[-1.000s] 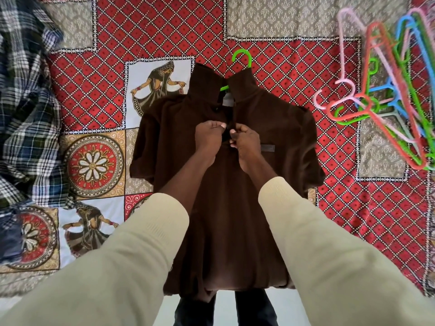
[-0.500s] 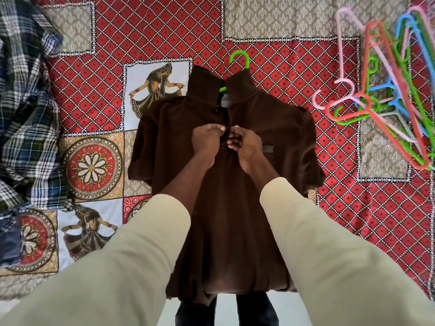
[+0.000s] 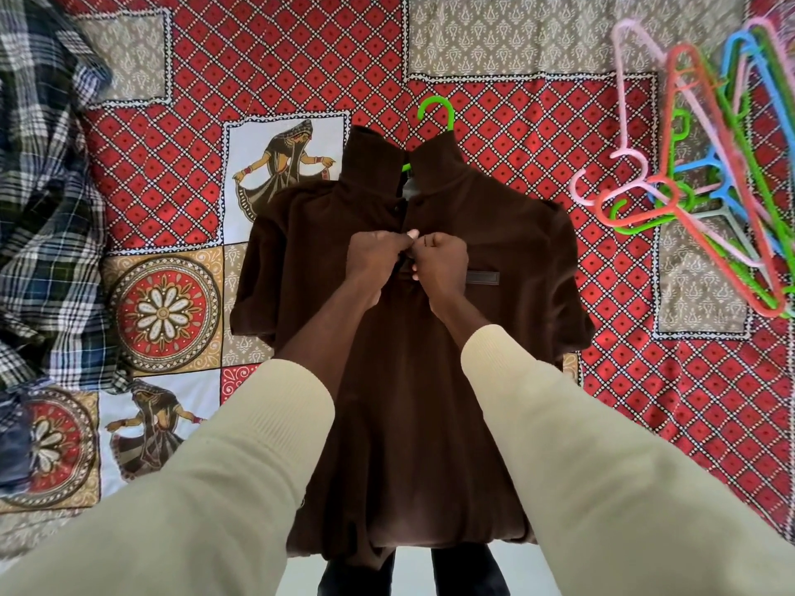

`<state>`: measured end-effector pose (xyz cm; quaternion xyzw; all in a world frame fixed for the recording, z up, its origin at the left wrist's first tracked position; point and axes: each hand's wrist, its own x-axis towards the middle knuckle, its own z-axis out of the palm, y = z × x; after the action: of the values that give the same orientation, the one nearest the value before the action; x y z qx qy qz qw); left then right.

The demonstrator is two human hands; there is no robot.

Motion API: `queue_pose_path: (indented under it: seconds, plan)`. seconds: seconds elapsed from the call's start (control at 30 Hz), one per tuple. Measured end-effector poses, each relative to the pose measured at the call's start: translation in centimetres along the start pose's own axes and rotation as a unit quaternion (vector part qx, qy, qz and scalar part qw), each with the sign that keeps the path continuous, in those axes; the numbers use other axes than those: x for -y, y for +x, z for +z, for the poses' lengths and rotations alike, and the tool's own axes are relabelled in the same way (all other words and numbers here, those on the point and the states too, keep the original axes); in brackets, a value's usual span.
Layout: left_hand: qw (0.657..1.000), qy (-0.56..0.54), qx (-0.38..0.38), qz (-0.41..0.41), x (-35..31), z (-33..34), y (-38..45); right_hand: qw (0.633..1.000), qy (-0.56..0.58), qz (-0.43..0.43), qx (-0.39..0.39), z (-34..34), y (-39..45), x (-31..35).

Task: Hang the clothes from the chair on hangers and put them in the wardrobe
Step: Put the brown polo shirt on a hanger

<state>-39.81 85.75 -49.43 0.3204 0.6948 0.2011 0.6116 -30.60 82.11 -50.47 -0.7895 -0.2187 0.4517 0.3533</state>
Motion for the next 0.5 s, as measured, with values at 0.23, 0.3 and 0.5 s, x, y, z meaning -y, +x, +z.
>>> queue_pose_path:
  seconds: [0.23,0.3,0.5]
  plan:
    - [0.999,0.021,-0.024,-0.021,0.1,0.2,0.9,0.978,-0.153,-0.138,0.028,-0.7,0.1,0.2]
    - [0.999,0.029,-0.022,-0.015,0.5,0.3,1.0,0.980,-0.142,-0.132,0.040,-0.8,0.3,0.1]
    - [0.995,0.095,0.004,0.038,0.6,0.1,1.1,0.996,-0.054,-0.053,0.047,-0.8,0.2,0.3]
